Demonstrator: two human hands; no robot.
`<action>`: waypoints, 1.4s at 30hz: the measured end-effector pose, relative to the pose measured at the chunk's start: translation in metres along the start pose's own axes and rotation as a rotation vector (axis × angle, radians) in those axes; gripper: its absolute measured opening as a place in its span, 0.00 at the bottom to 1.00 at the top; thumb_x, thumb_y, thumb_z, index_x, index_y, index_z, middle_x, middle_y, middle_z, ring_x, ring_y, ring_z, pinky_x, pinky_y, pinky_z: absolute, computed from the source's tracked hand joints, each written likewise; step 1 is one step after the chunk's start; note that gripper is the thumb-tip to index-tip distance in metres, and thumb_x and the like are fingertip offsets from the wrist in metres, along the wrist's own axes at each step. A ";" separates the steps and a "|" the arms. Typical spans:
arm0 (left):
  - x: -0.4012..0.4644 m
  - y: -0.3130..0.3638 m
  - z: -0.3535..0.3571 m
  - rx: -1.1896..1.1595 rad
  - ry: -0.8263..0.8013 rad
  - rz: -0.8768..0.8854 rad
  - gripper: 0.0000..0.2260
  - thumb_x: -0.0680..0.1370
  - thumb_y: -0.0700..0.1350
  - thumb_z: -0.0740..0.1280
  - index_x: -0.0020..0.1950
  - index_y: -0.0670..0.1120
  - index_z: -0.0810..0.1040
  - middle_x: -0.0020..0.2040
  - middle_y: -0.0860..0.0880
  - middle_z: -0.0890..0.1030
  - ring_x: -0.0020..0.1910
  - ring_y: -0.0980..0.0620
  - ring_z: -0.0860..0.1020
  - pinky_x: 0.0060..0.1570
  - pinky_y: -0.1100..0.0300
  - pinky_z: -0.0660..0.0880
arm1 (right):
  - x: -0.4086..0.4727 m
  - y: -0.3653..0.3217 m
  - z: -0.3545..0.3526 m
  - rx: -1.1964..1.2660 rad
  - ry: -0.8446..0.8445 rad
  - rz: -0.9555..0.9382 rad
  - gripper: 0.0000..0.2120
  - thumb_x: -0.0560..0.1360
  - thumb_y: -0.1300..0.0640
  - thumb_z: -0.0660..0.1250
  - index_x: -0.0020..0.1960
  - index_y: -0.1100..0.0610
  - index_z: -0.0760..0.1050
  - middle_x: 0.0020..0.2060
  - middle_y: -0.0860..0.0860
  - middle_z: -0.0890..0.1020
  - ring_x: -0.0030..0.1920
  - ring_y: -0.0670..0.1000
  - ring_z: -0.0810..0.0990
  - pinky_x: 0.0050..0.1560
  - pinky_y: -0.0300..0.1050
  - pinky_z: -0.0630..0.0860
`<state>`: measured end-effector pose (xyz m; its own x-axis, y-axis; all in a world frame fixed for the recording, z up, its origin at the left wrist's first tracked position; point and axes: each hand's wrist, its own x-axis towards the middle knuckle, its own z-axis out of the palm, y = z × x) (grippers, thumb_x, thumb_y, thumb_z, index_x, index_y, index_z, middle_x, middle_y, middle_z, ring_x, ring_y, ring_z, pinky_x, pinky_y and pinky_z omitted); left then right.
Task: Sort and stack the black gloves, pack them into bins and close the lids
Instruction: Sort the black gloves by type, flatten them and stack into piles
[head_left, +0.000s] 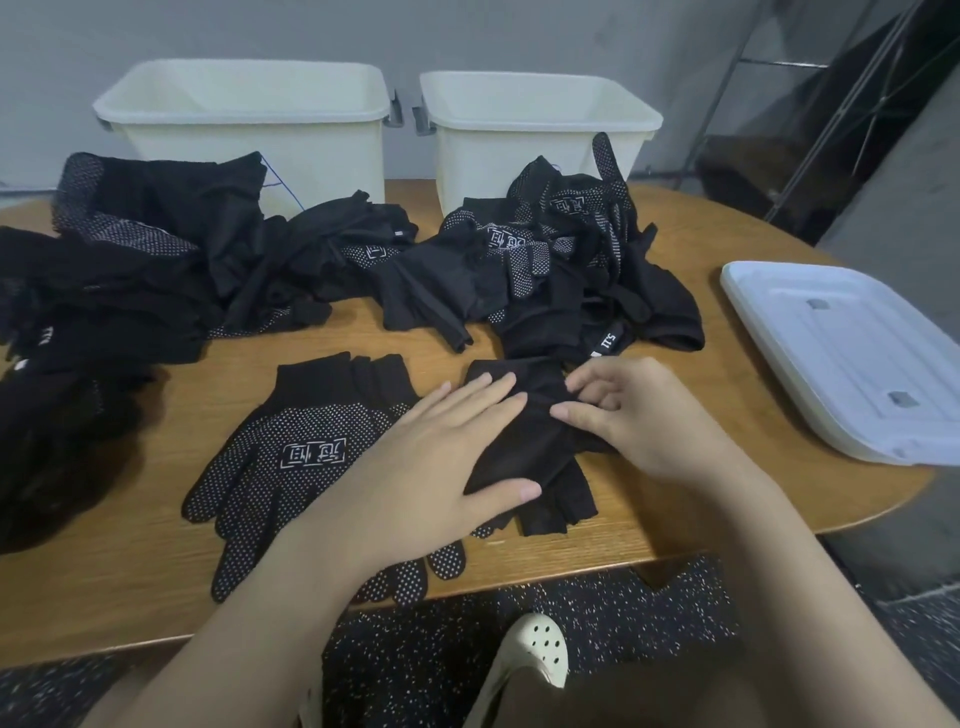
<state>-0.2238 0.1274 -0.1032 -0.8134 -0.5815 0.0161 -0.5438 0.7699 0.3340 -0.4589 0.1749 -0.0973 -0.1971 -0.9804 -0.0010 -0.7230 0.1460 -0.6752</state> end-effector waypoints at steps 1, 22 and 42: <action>0.001 -0.001 0.000 0.002 -0.017 -0.008 0.37 0.80 0.70 0.52 0.85 0.56 0.47 0.83 0.60 0.41 0.80 0.65 0.36 0.77 0.64 0.33 | -0.001 0.002 -0.002 -0.011 0.026 0.001 0.10 0.74 0.50 0.78 0.51 0.50 0.80 0.39 0.45 0.82 0.36 0.37 0.77 0.41 0.31 0.72; -0.002 -0.009 0.011 0.117 0.005 -0.027 0.29 0.84 0.60 0.37 0.85 0.53 0.44 0.83 0.58 0.38 0.80 0.63 0.33 0.77 0.61 0.31 | -0.025 -0.009 -0.026 -0.208 -0.297 0.097 0.51 0.61 0.37 0.81 0.78 0.38 0.60 0.59 0.38 0.67 0.67 0.44 0.66 0.69 0.45 0.66; 0.068 -0.090 -0.056 -0.093 0.214 -0.219 0.25 0.84 0.46 0.65 0.80 0.47 0.65 0.81 0.48 0.62 0.81 0.49 0.57 0.78 0.59 0.51 | 0.018 -0.025 -0.001 0.379 0.273 -0.214 0.09 0.74 0.54 0.78 0.52 0.52 0.82 0.39 0.48 0.79 0.36 0.43 0.74 0.41 0.33 0.71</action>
<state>-0.2187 0.0038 -0.0793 -0.6116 -0.7807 0.1283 -0.6723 0.5984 0.4358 -0.4449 0.1534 -0.0798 -0.2734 -0.9053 0.3252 -0.4856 -0.1620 -0.8591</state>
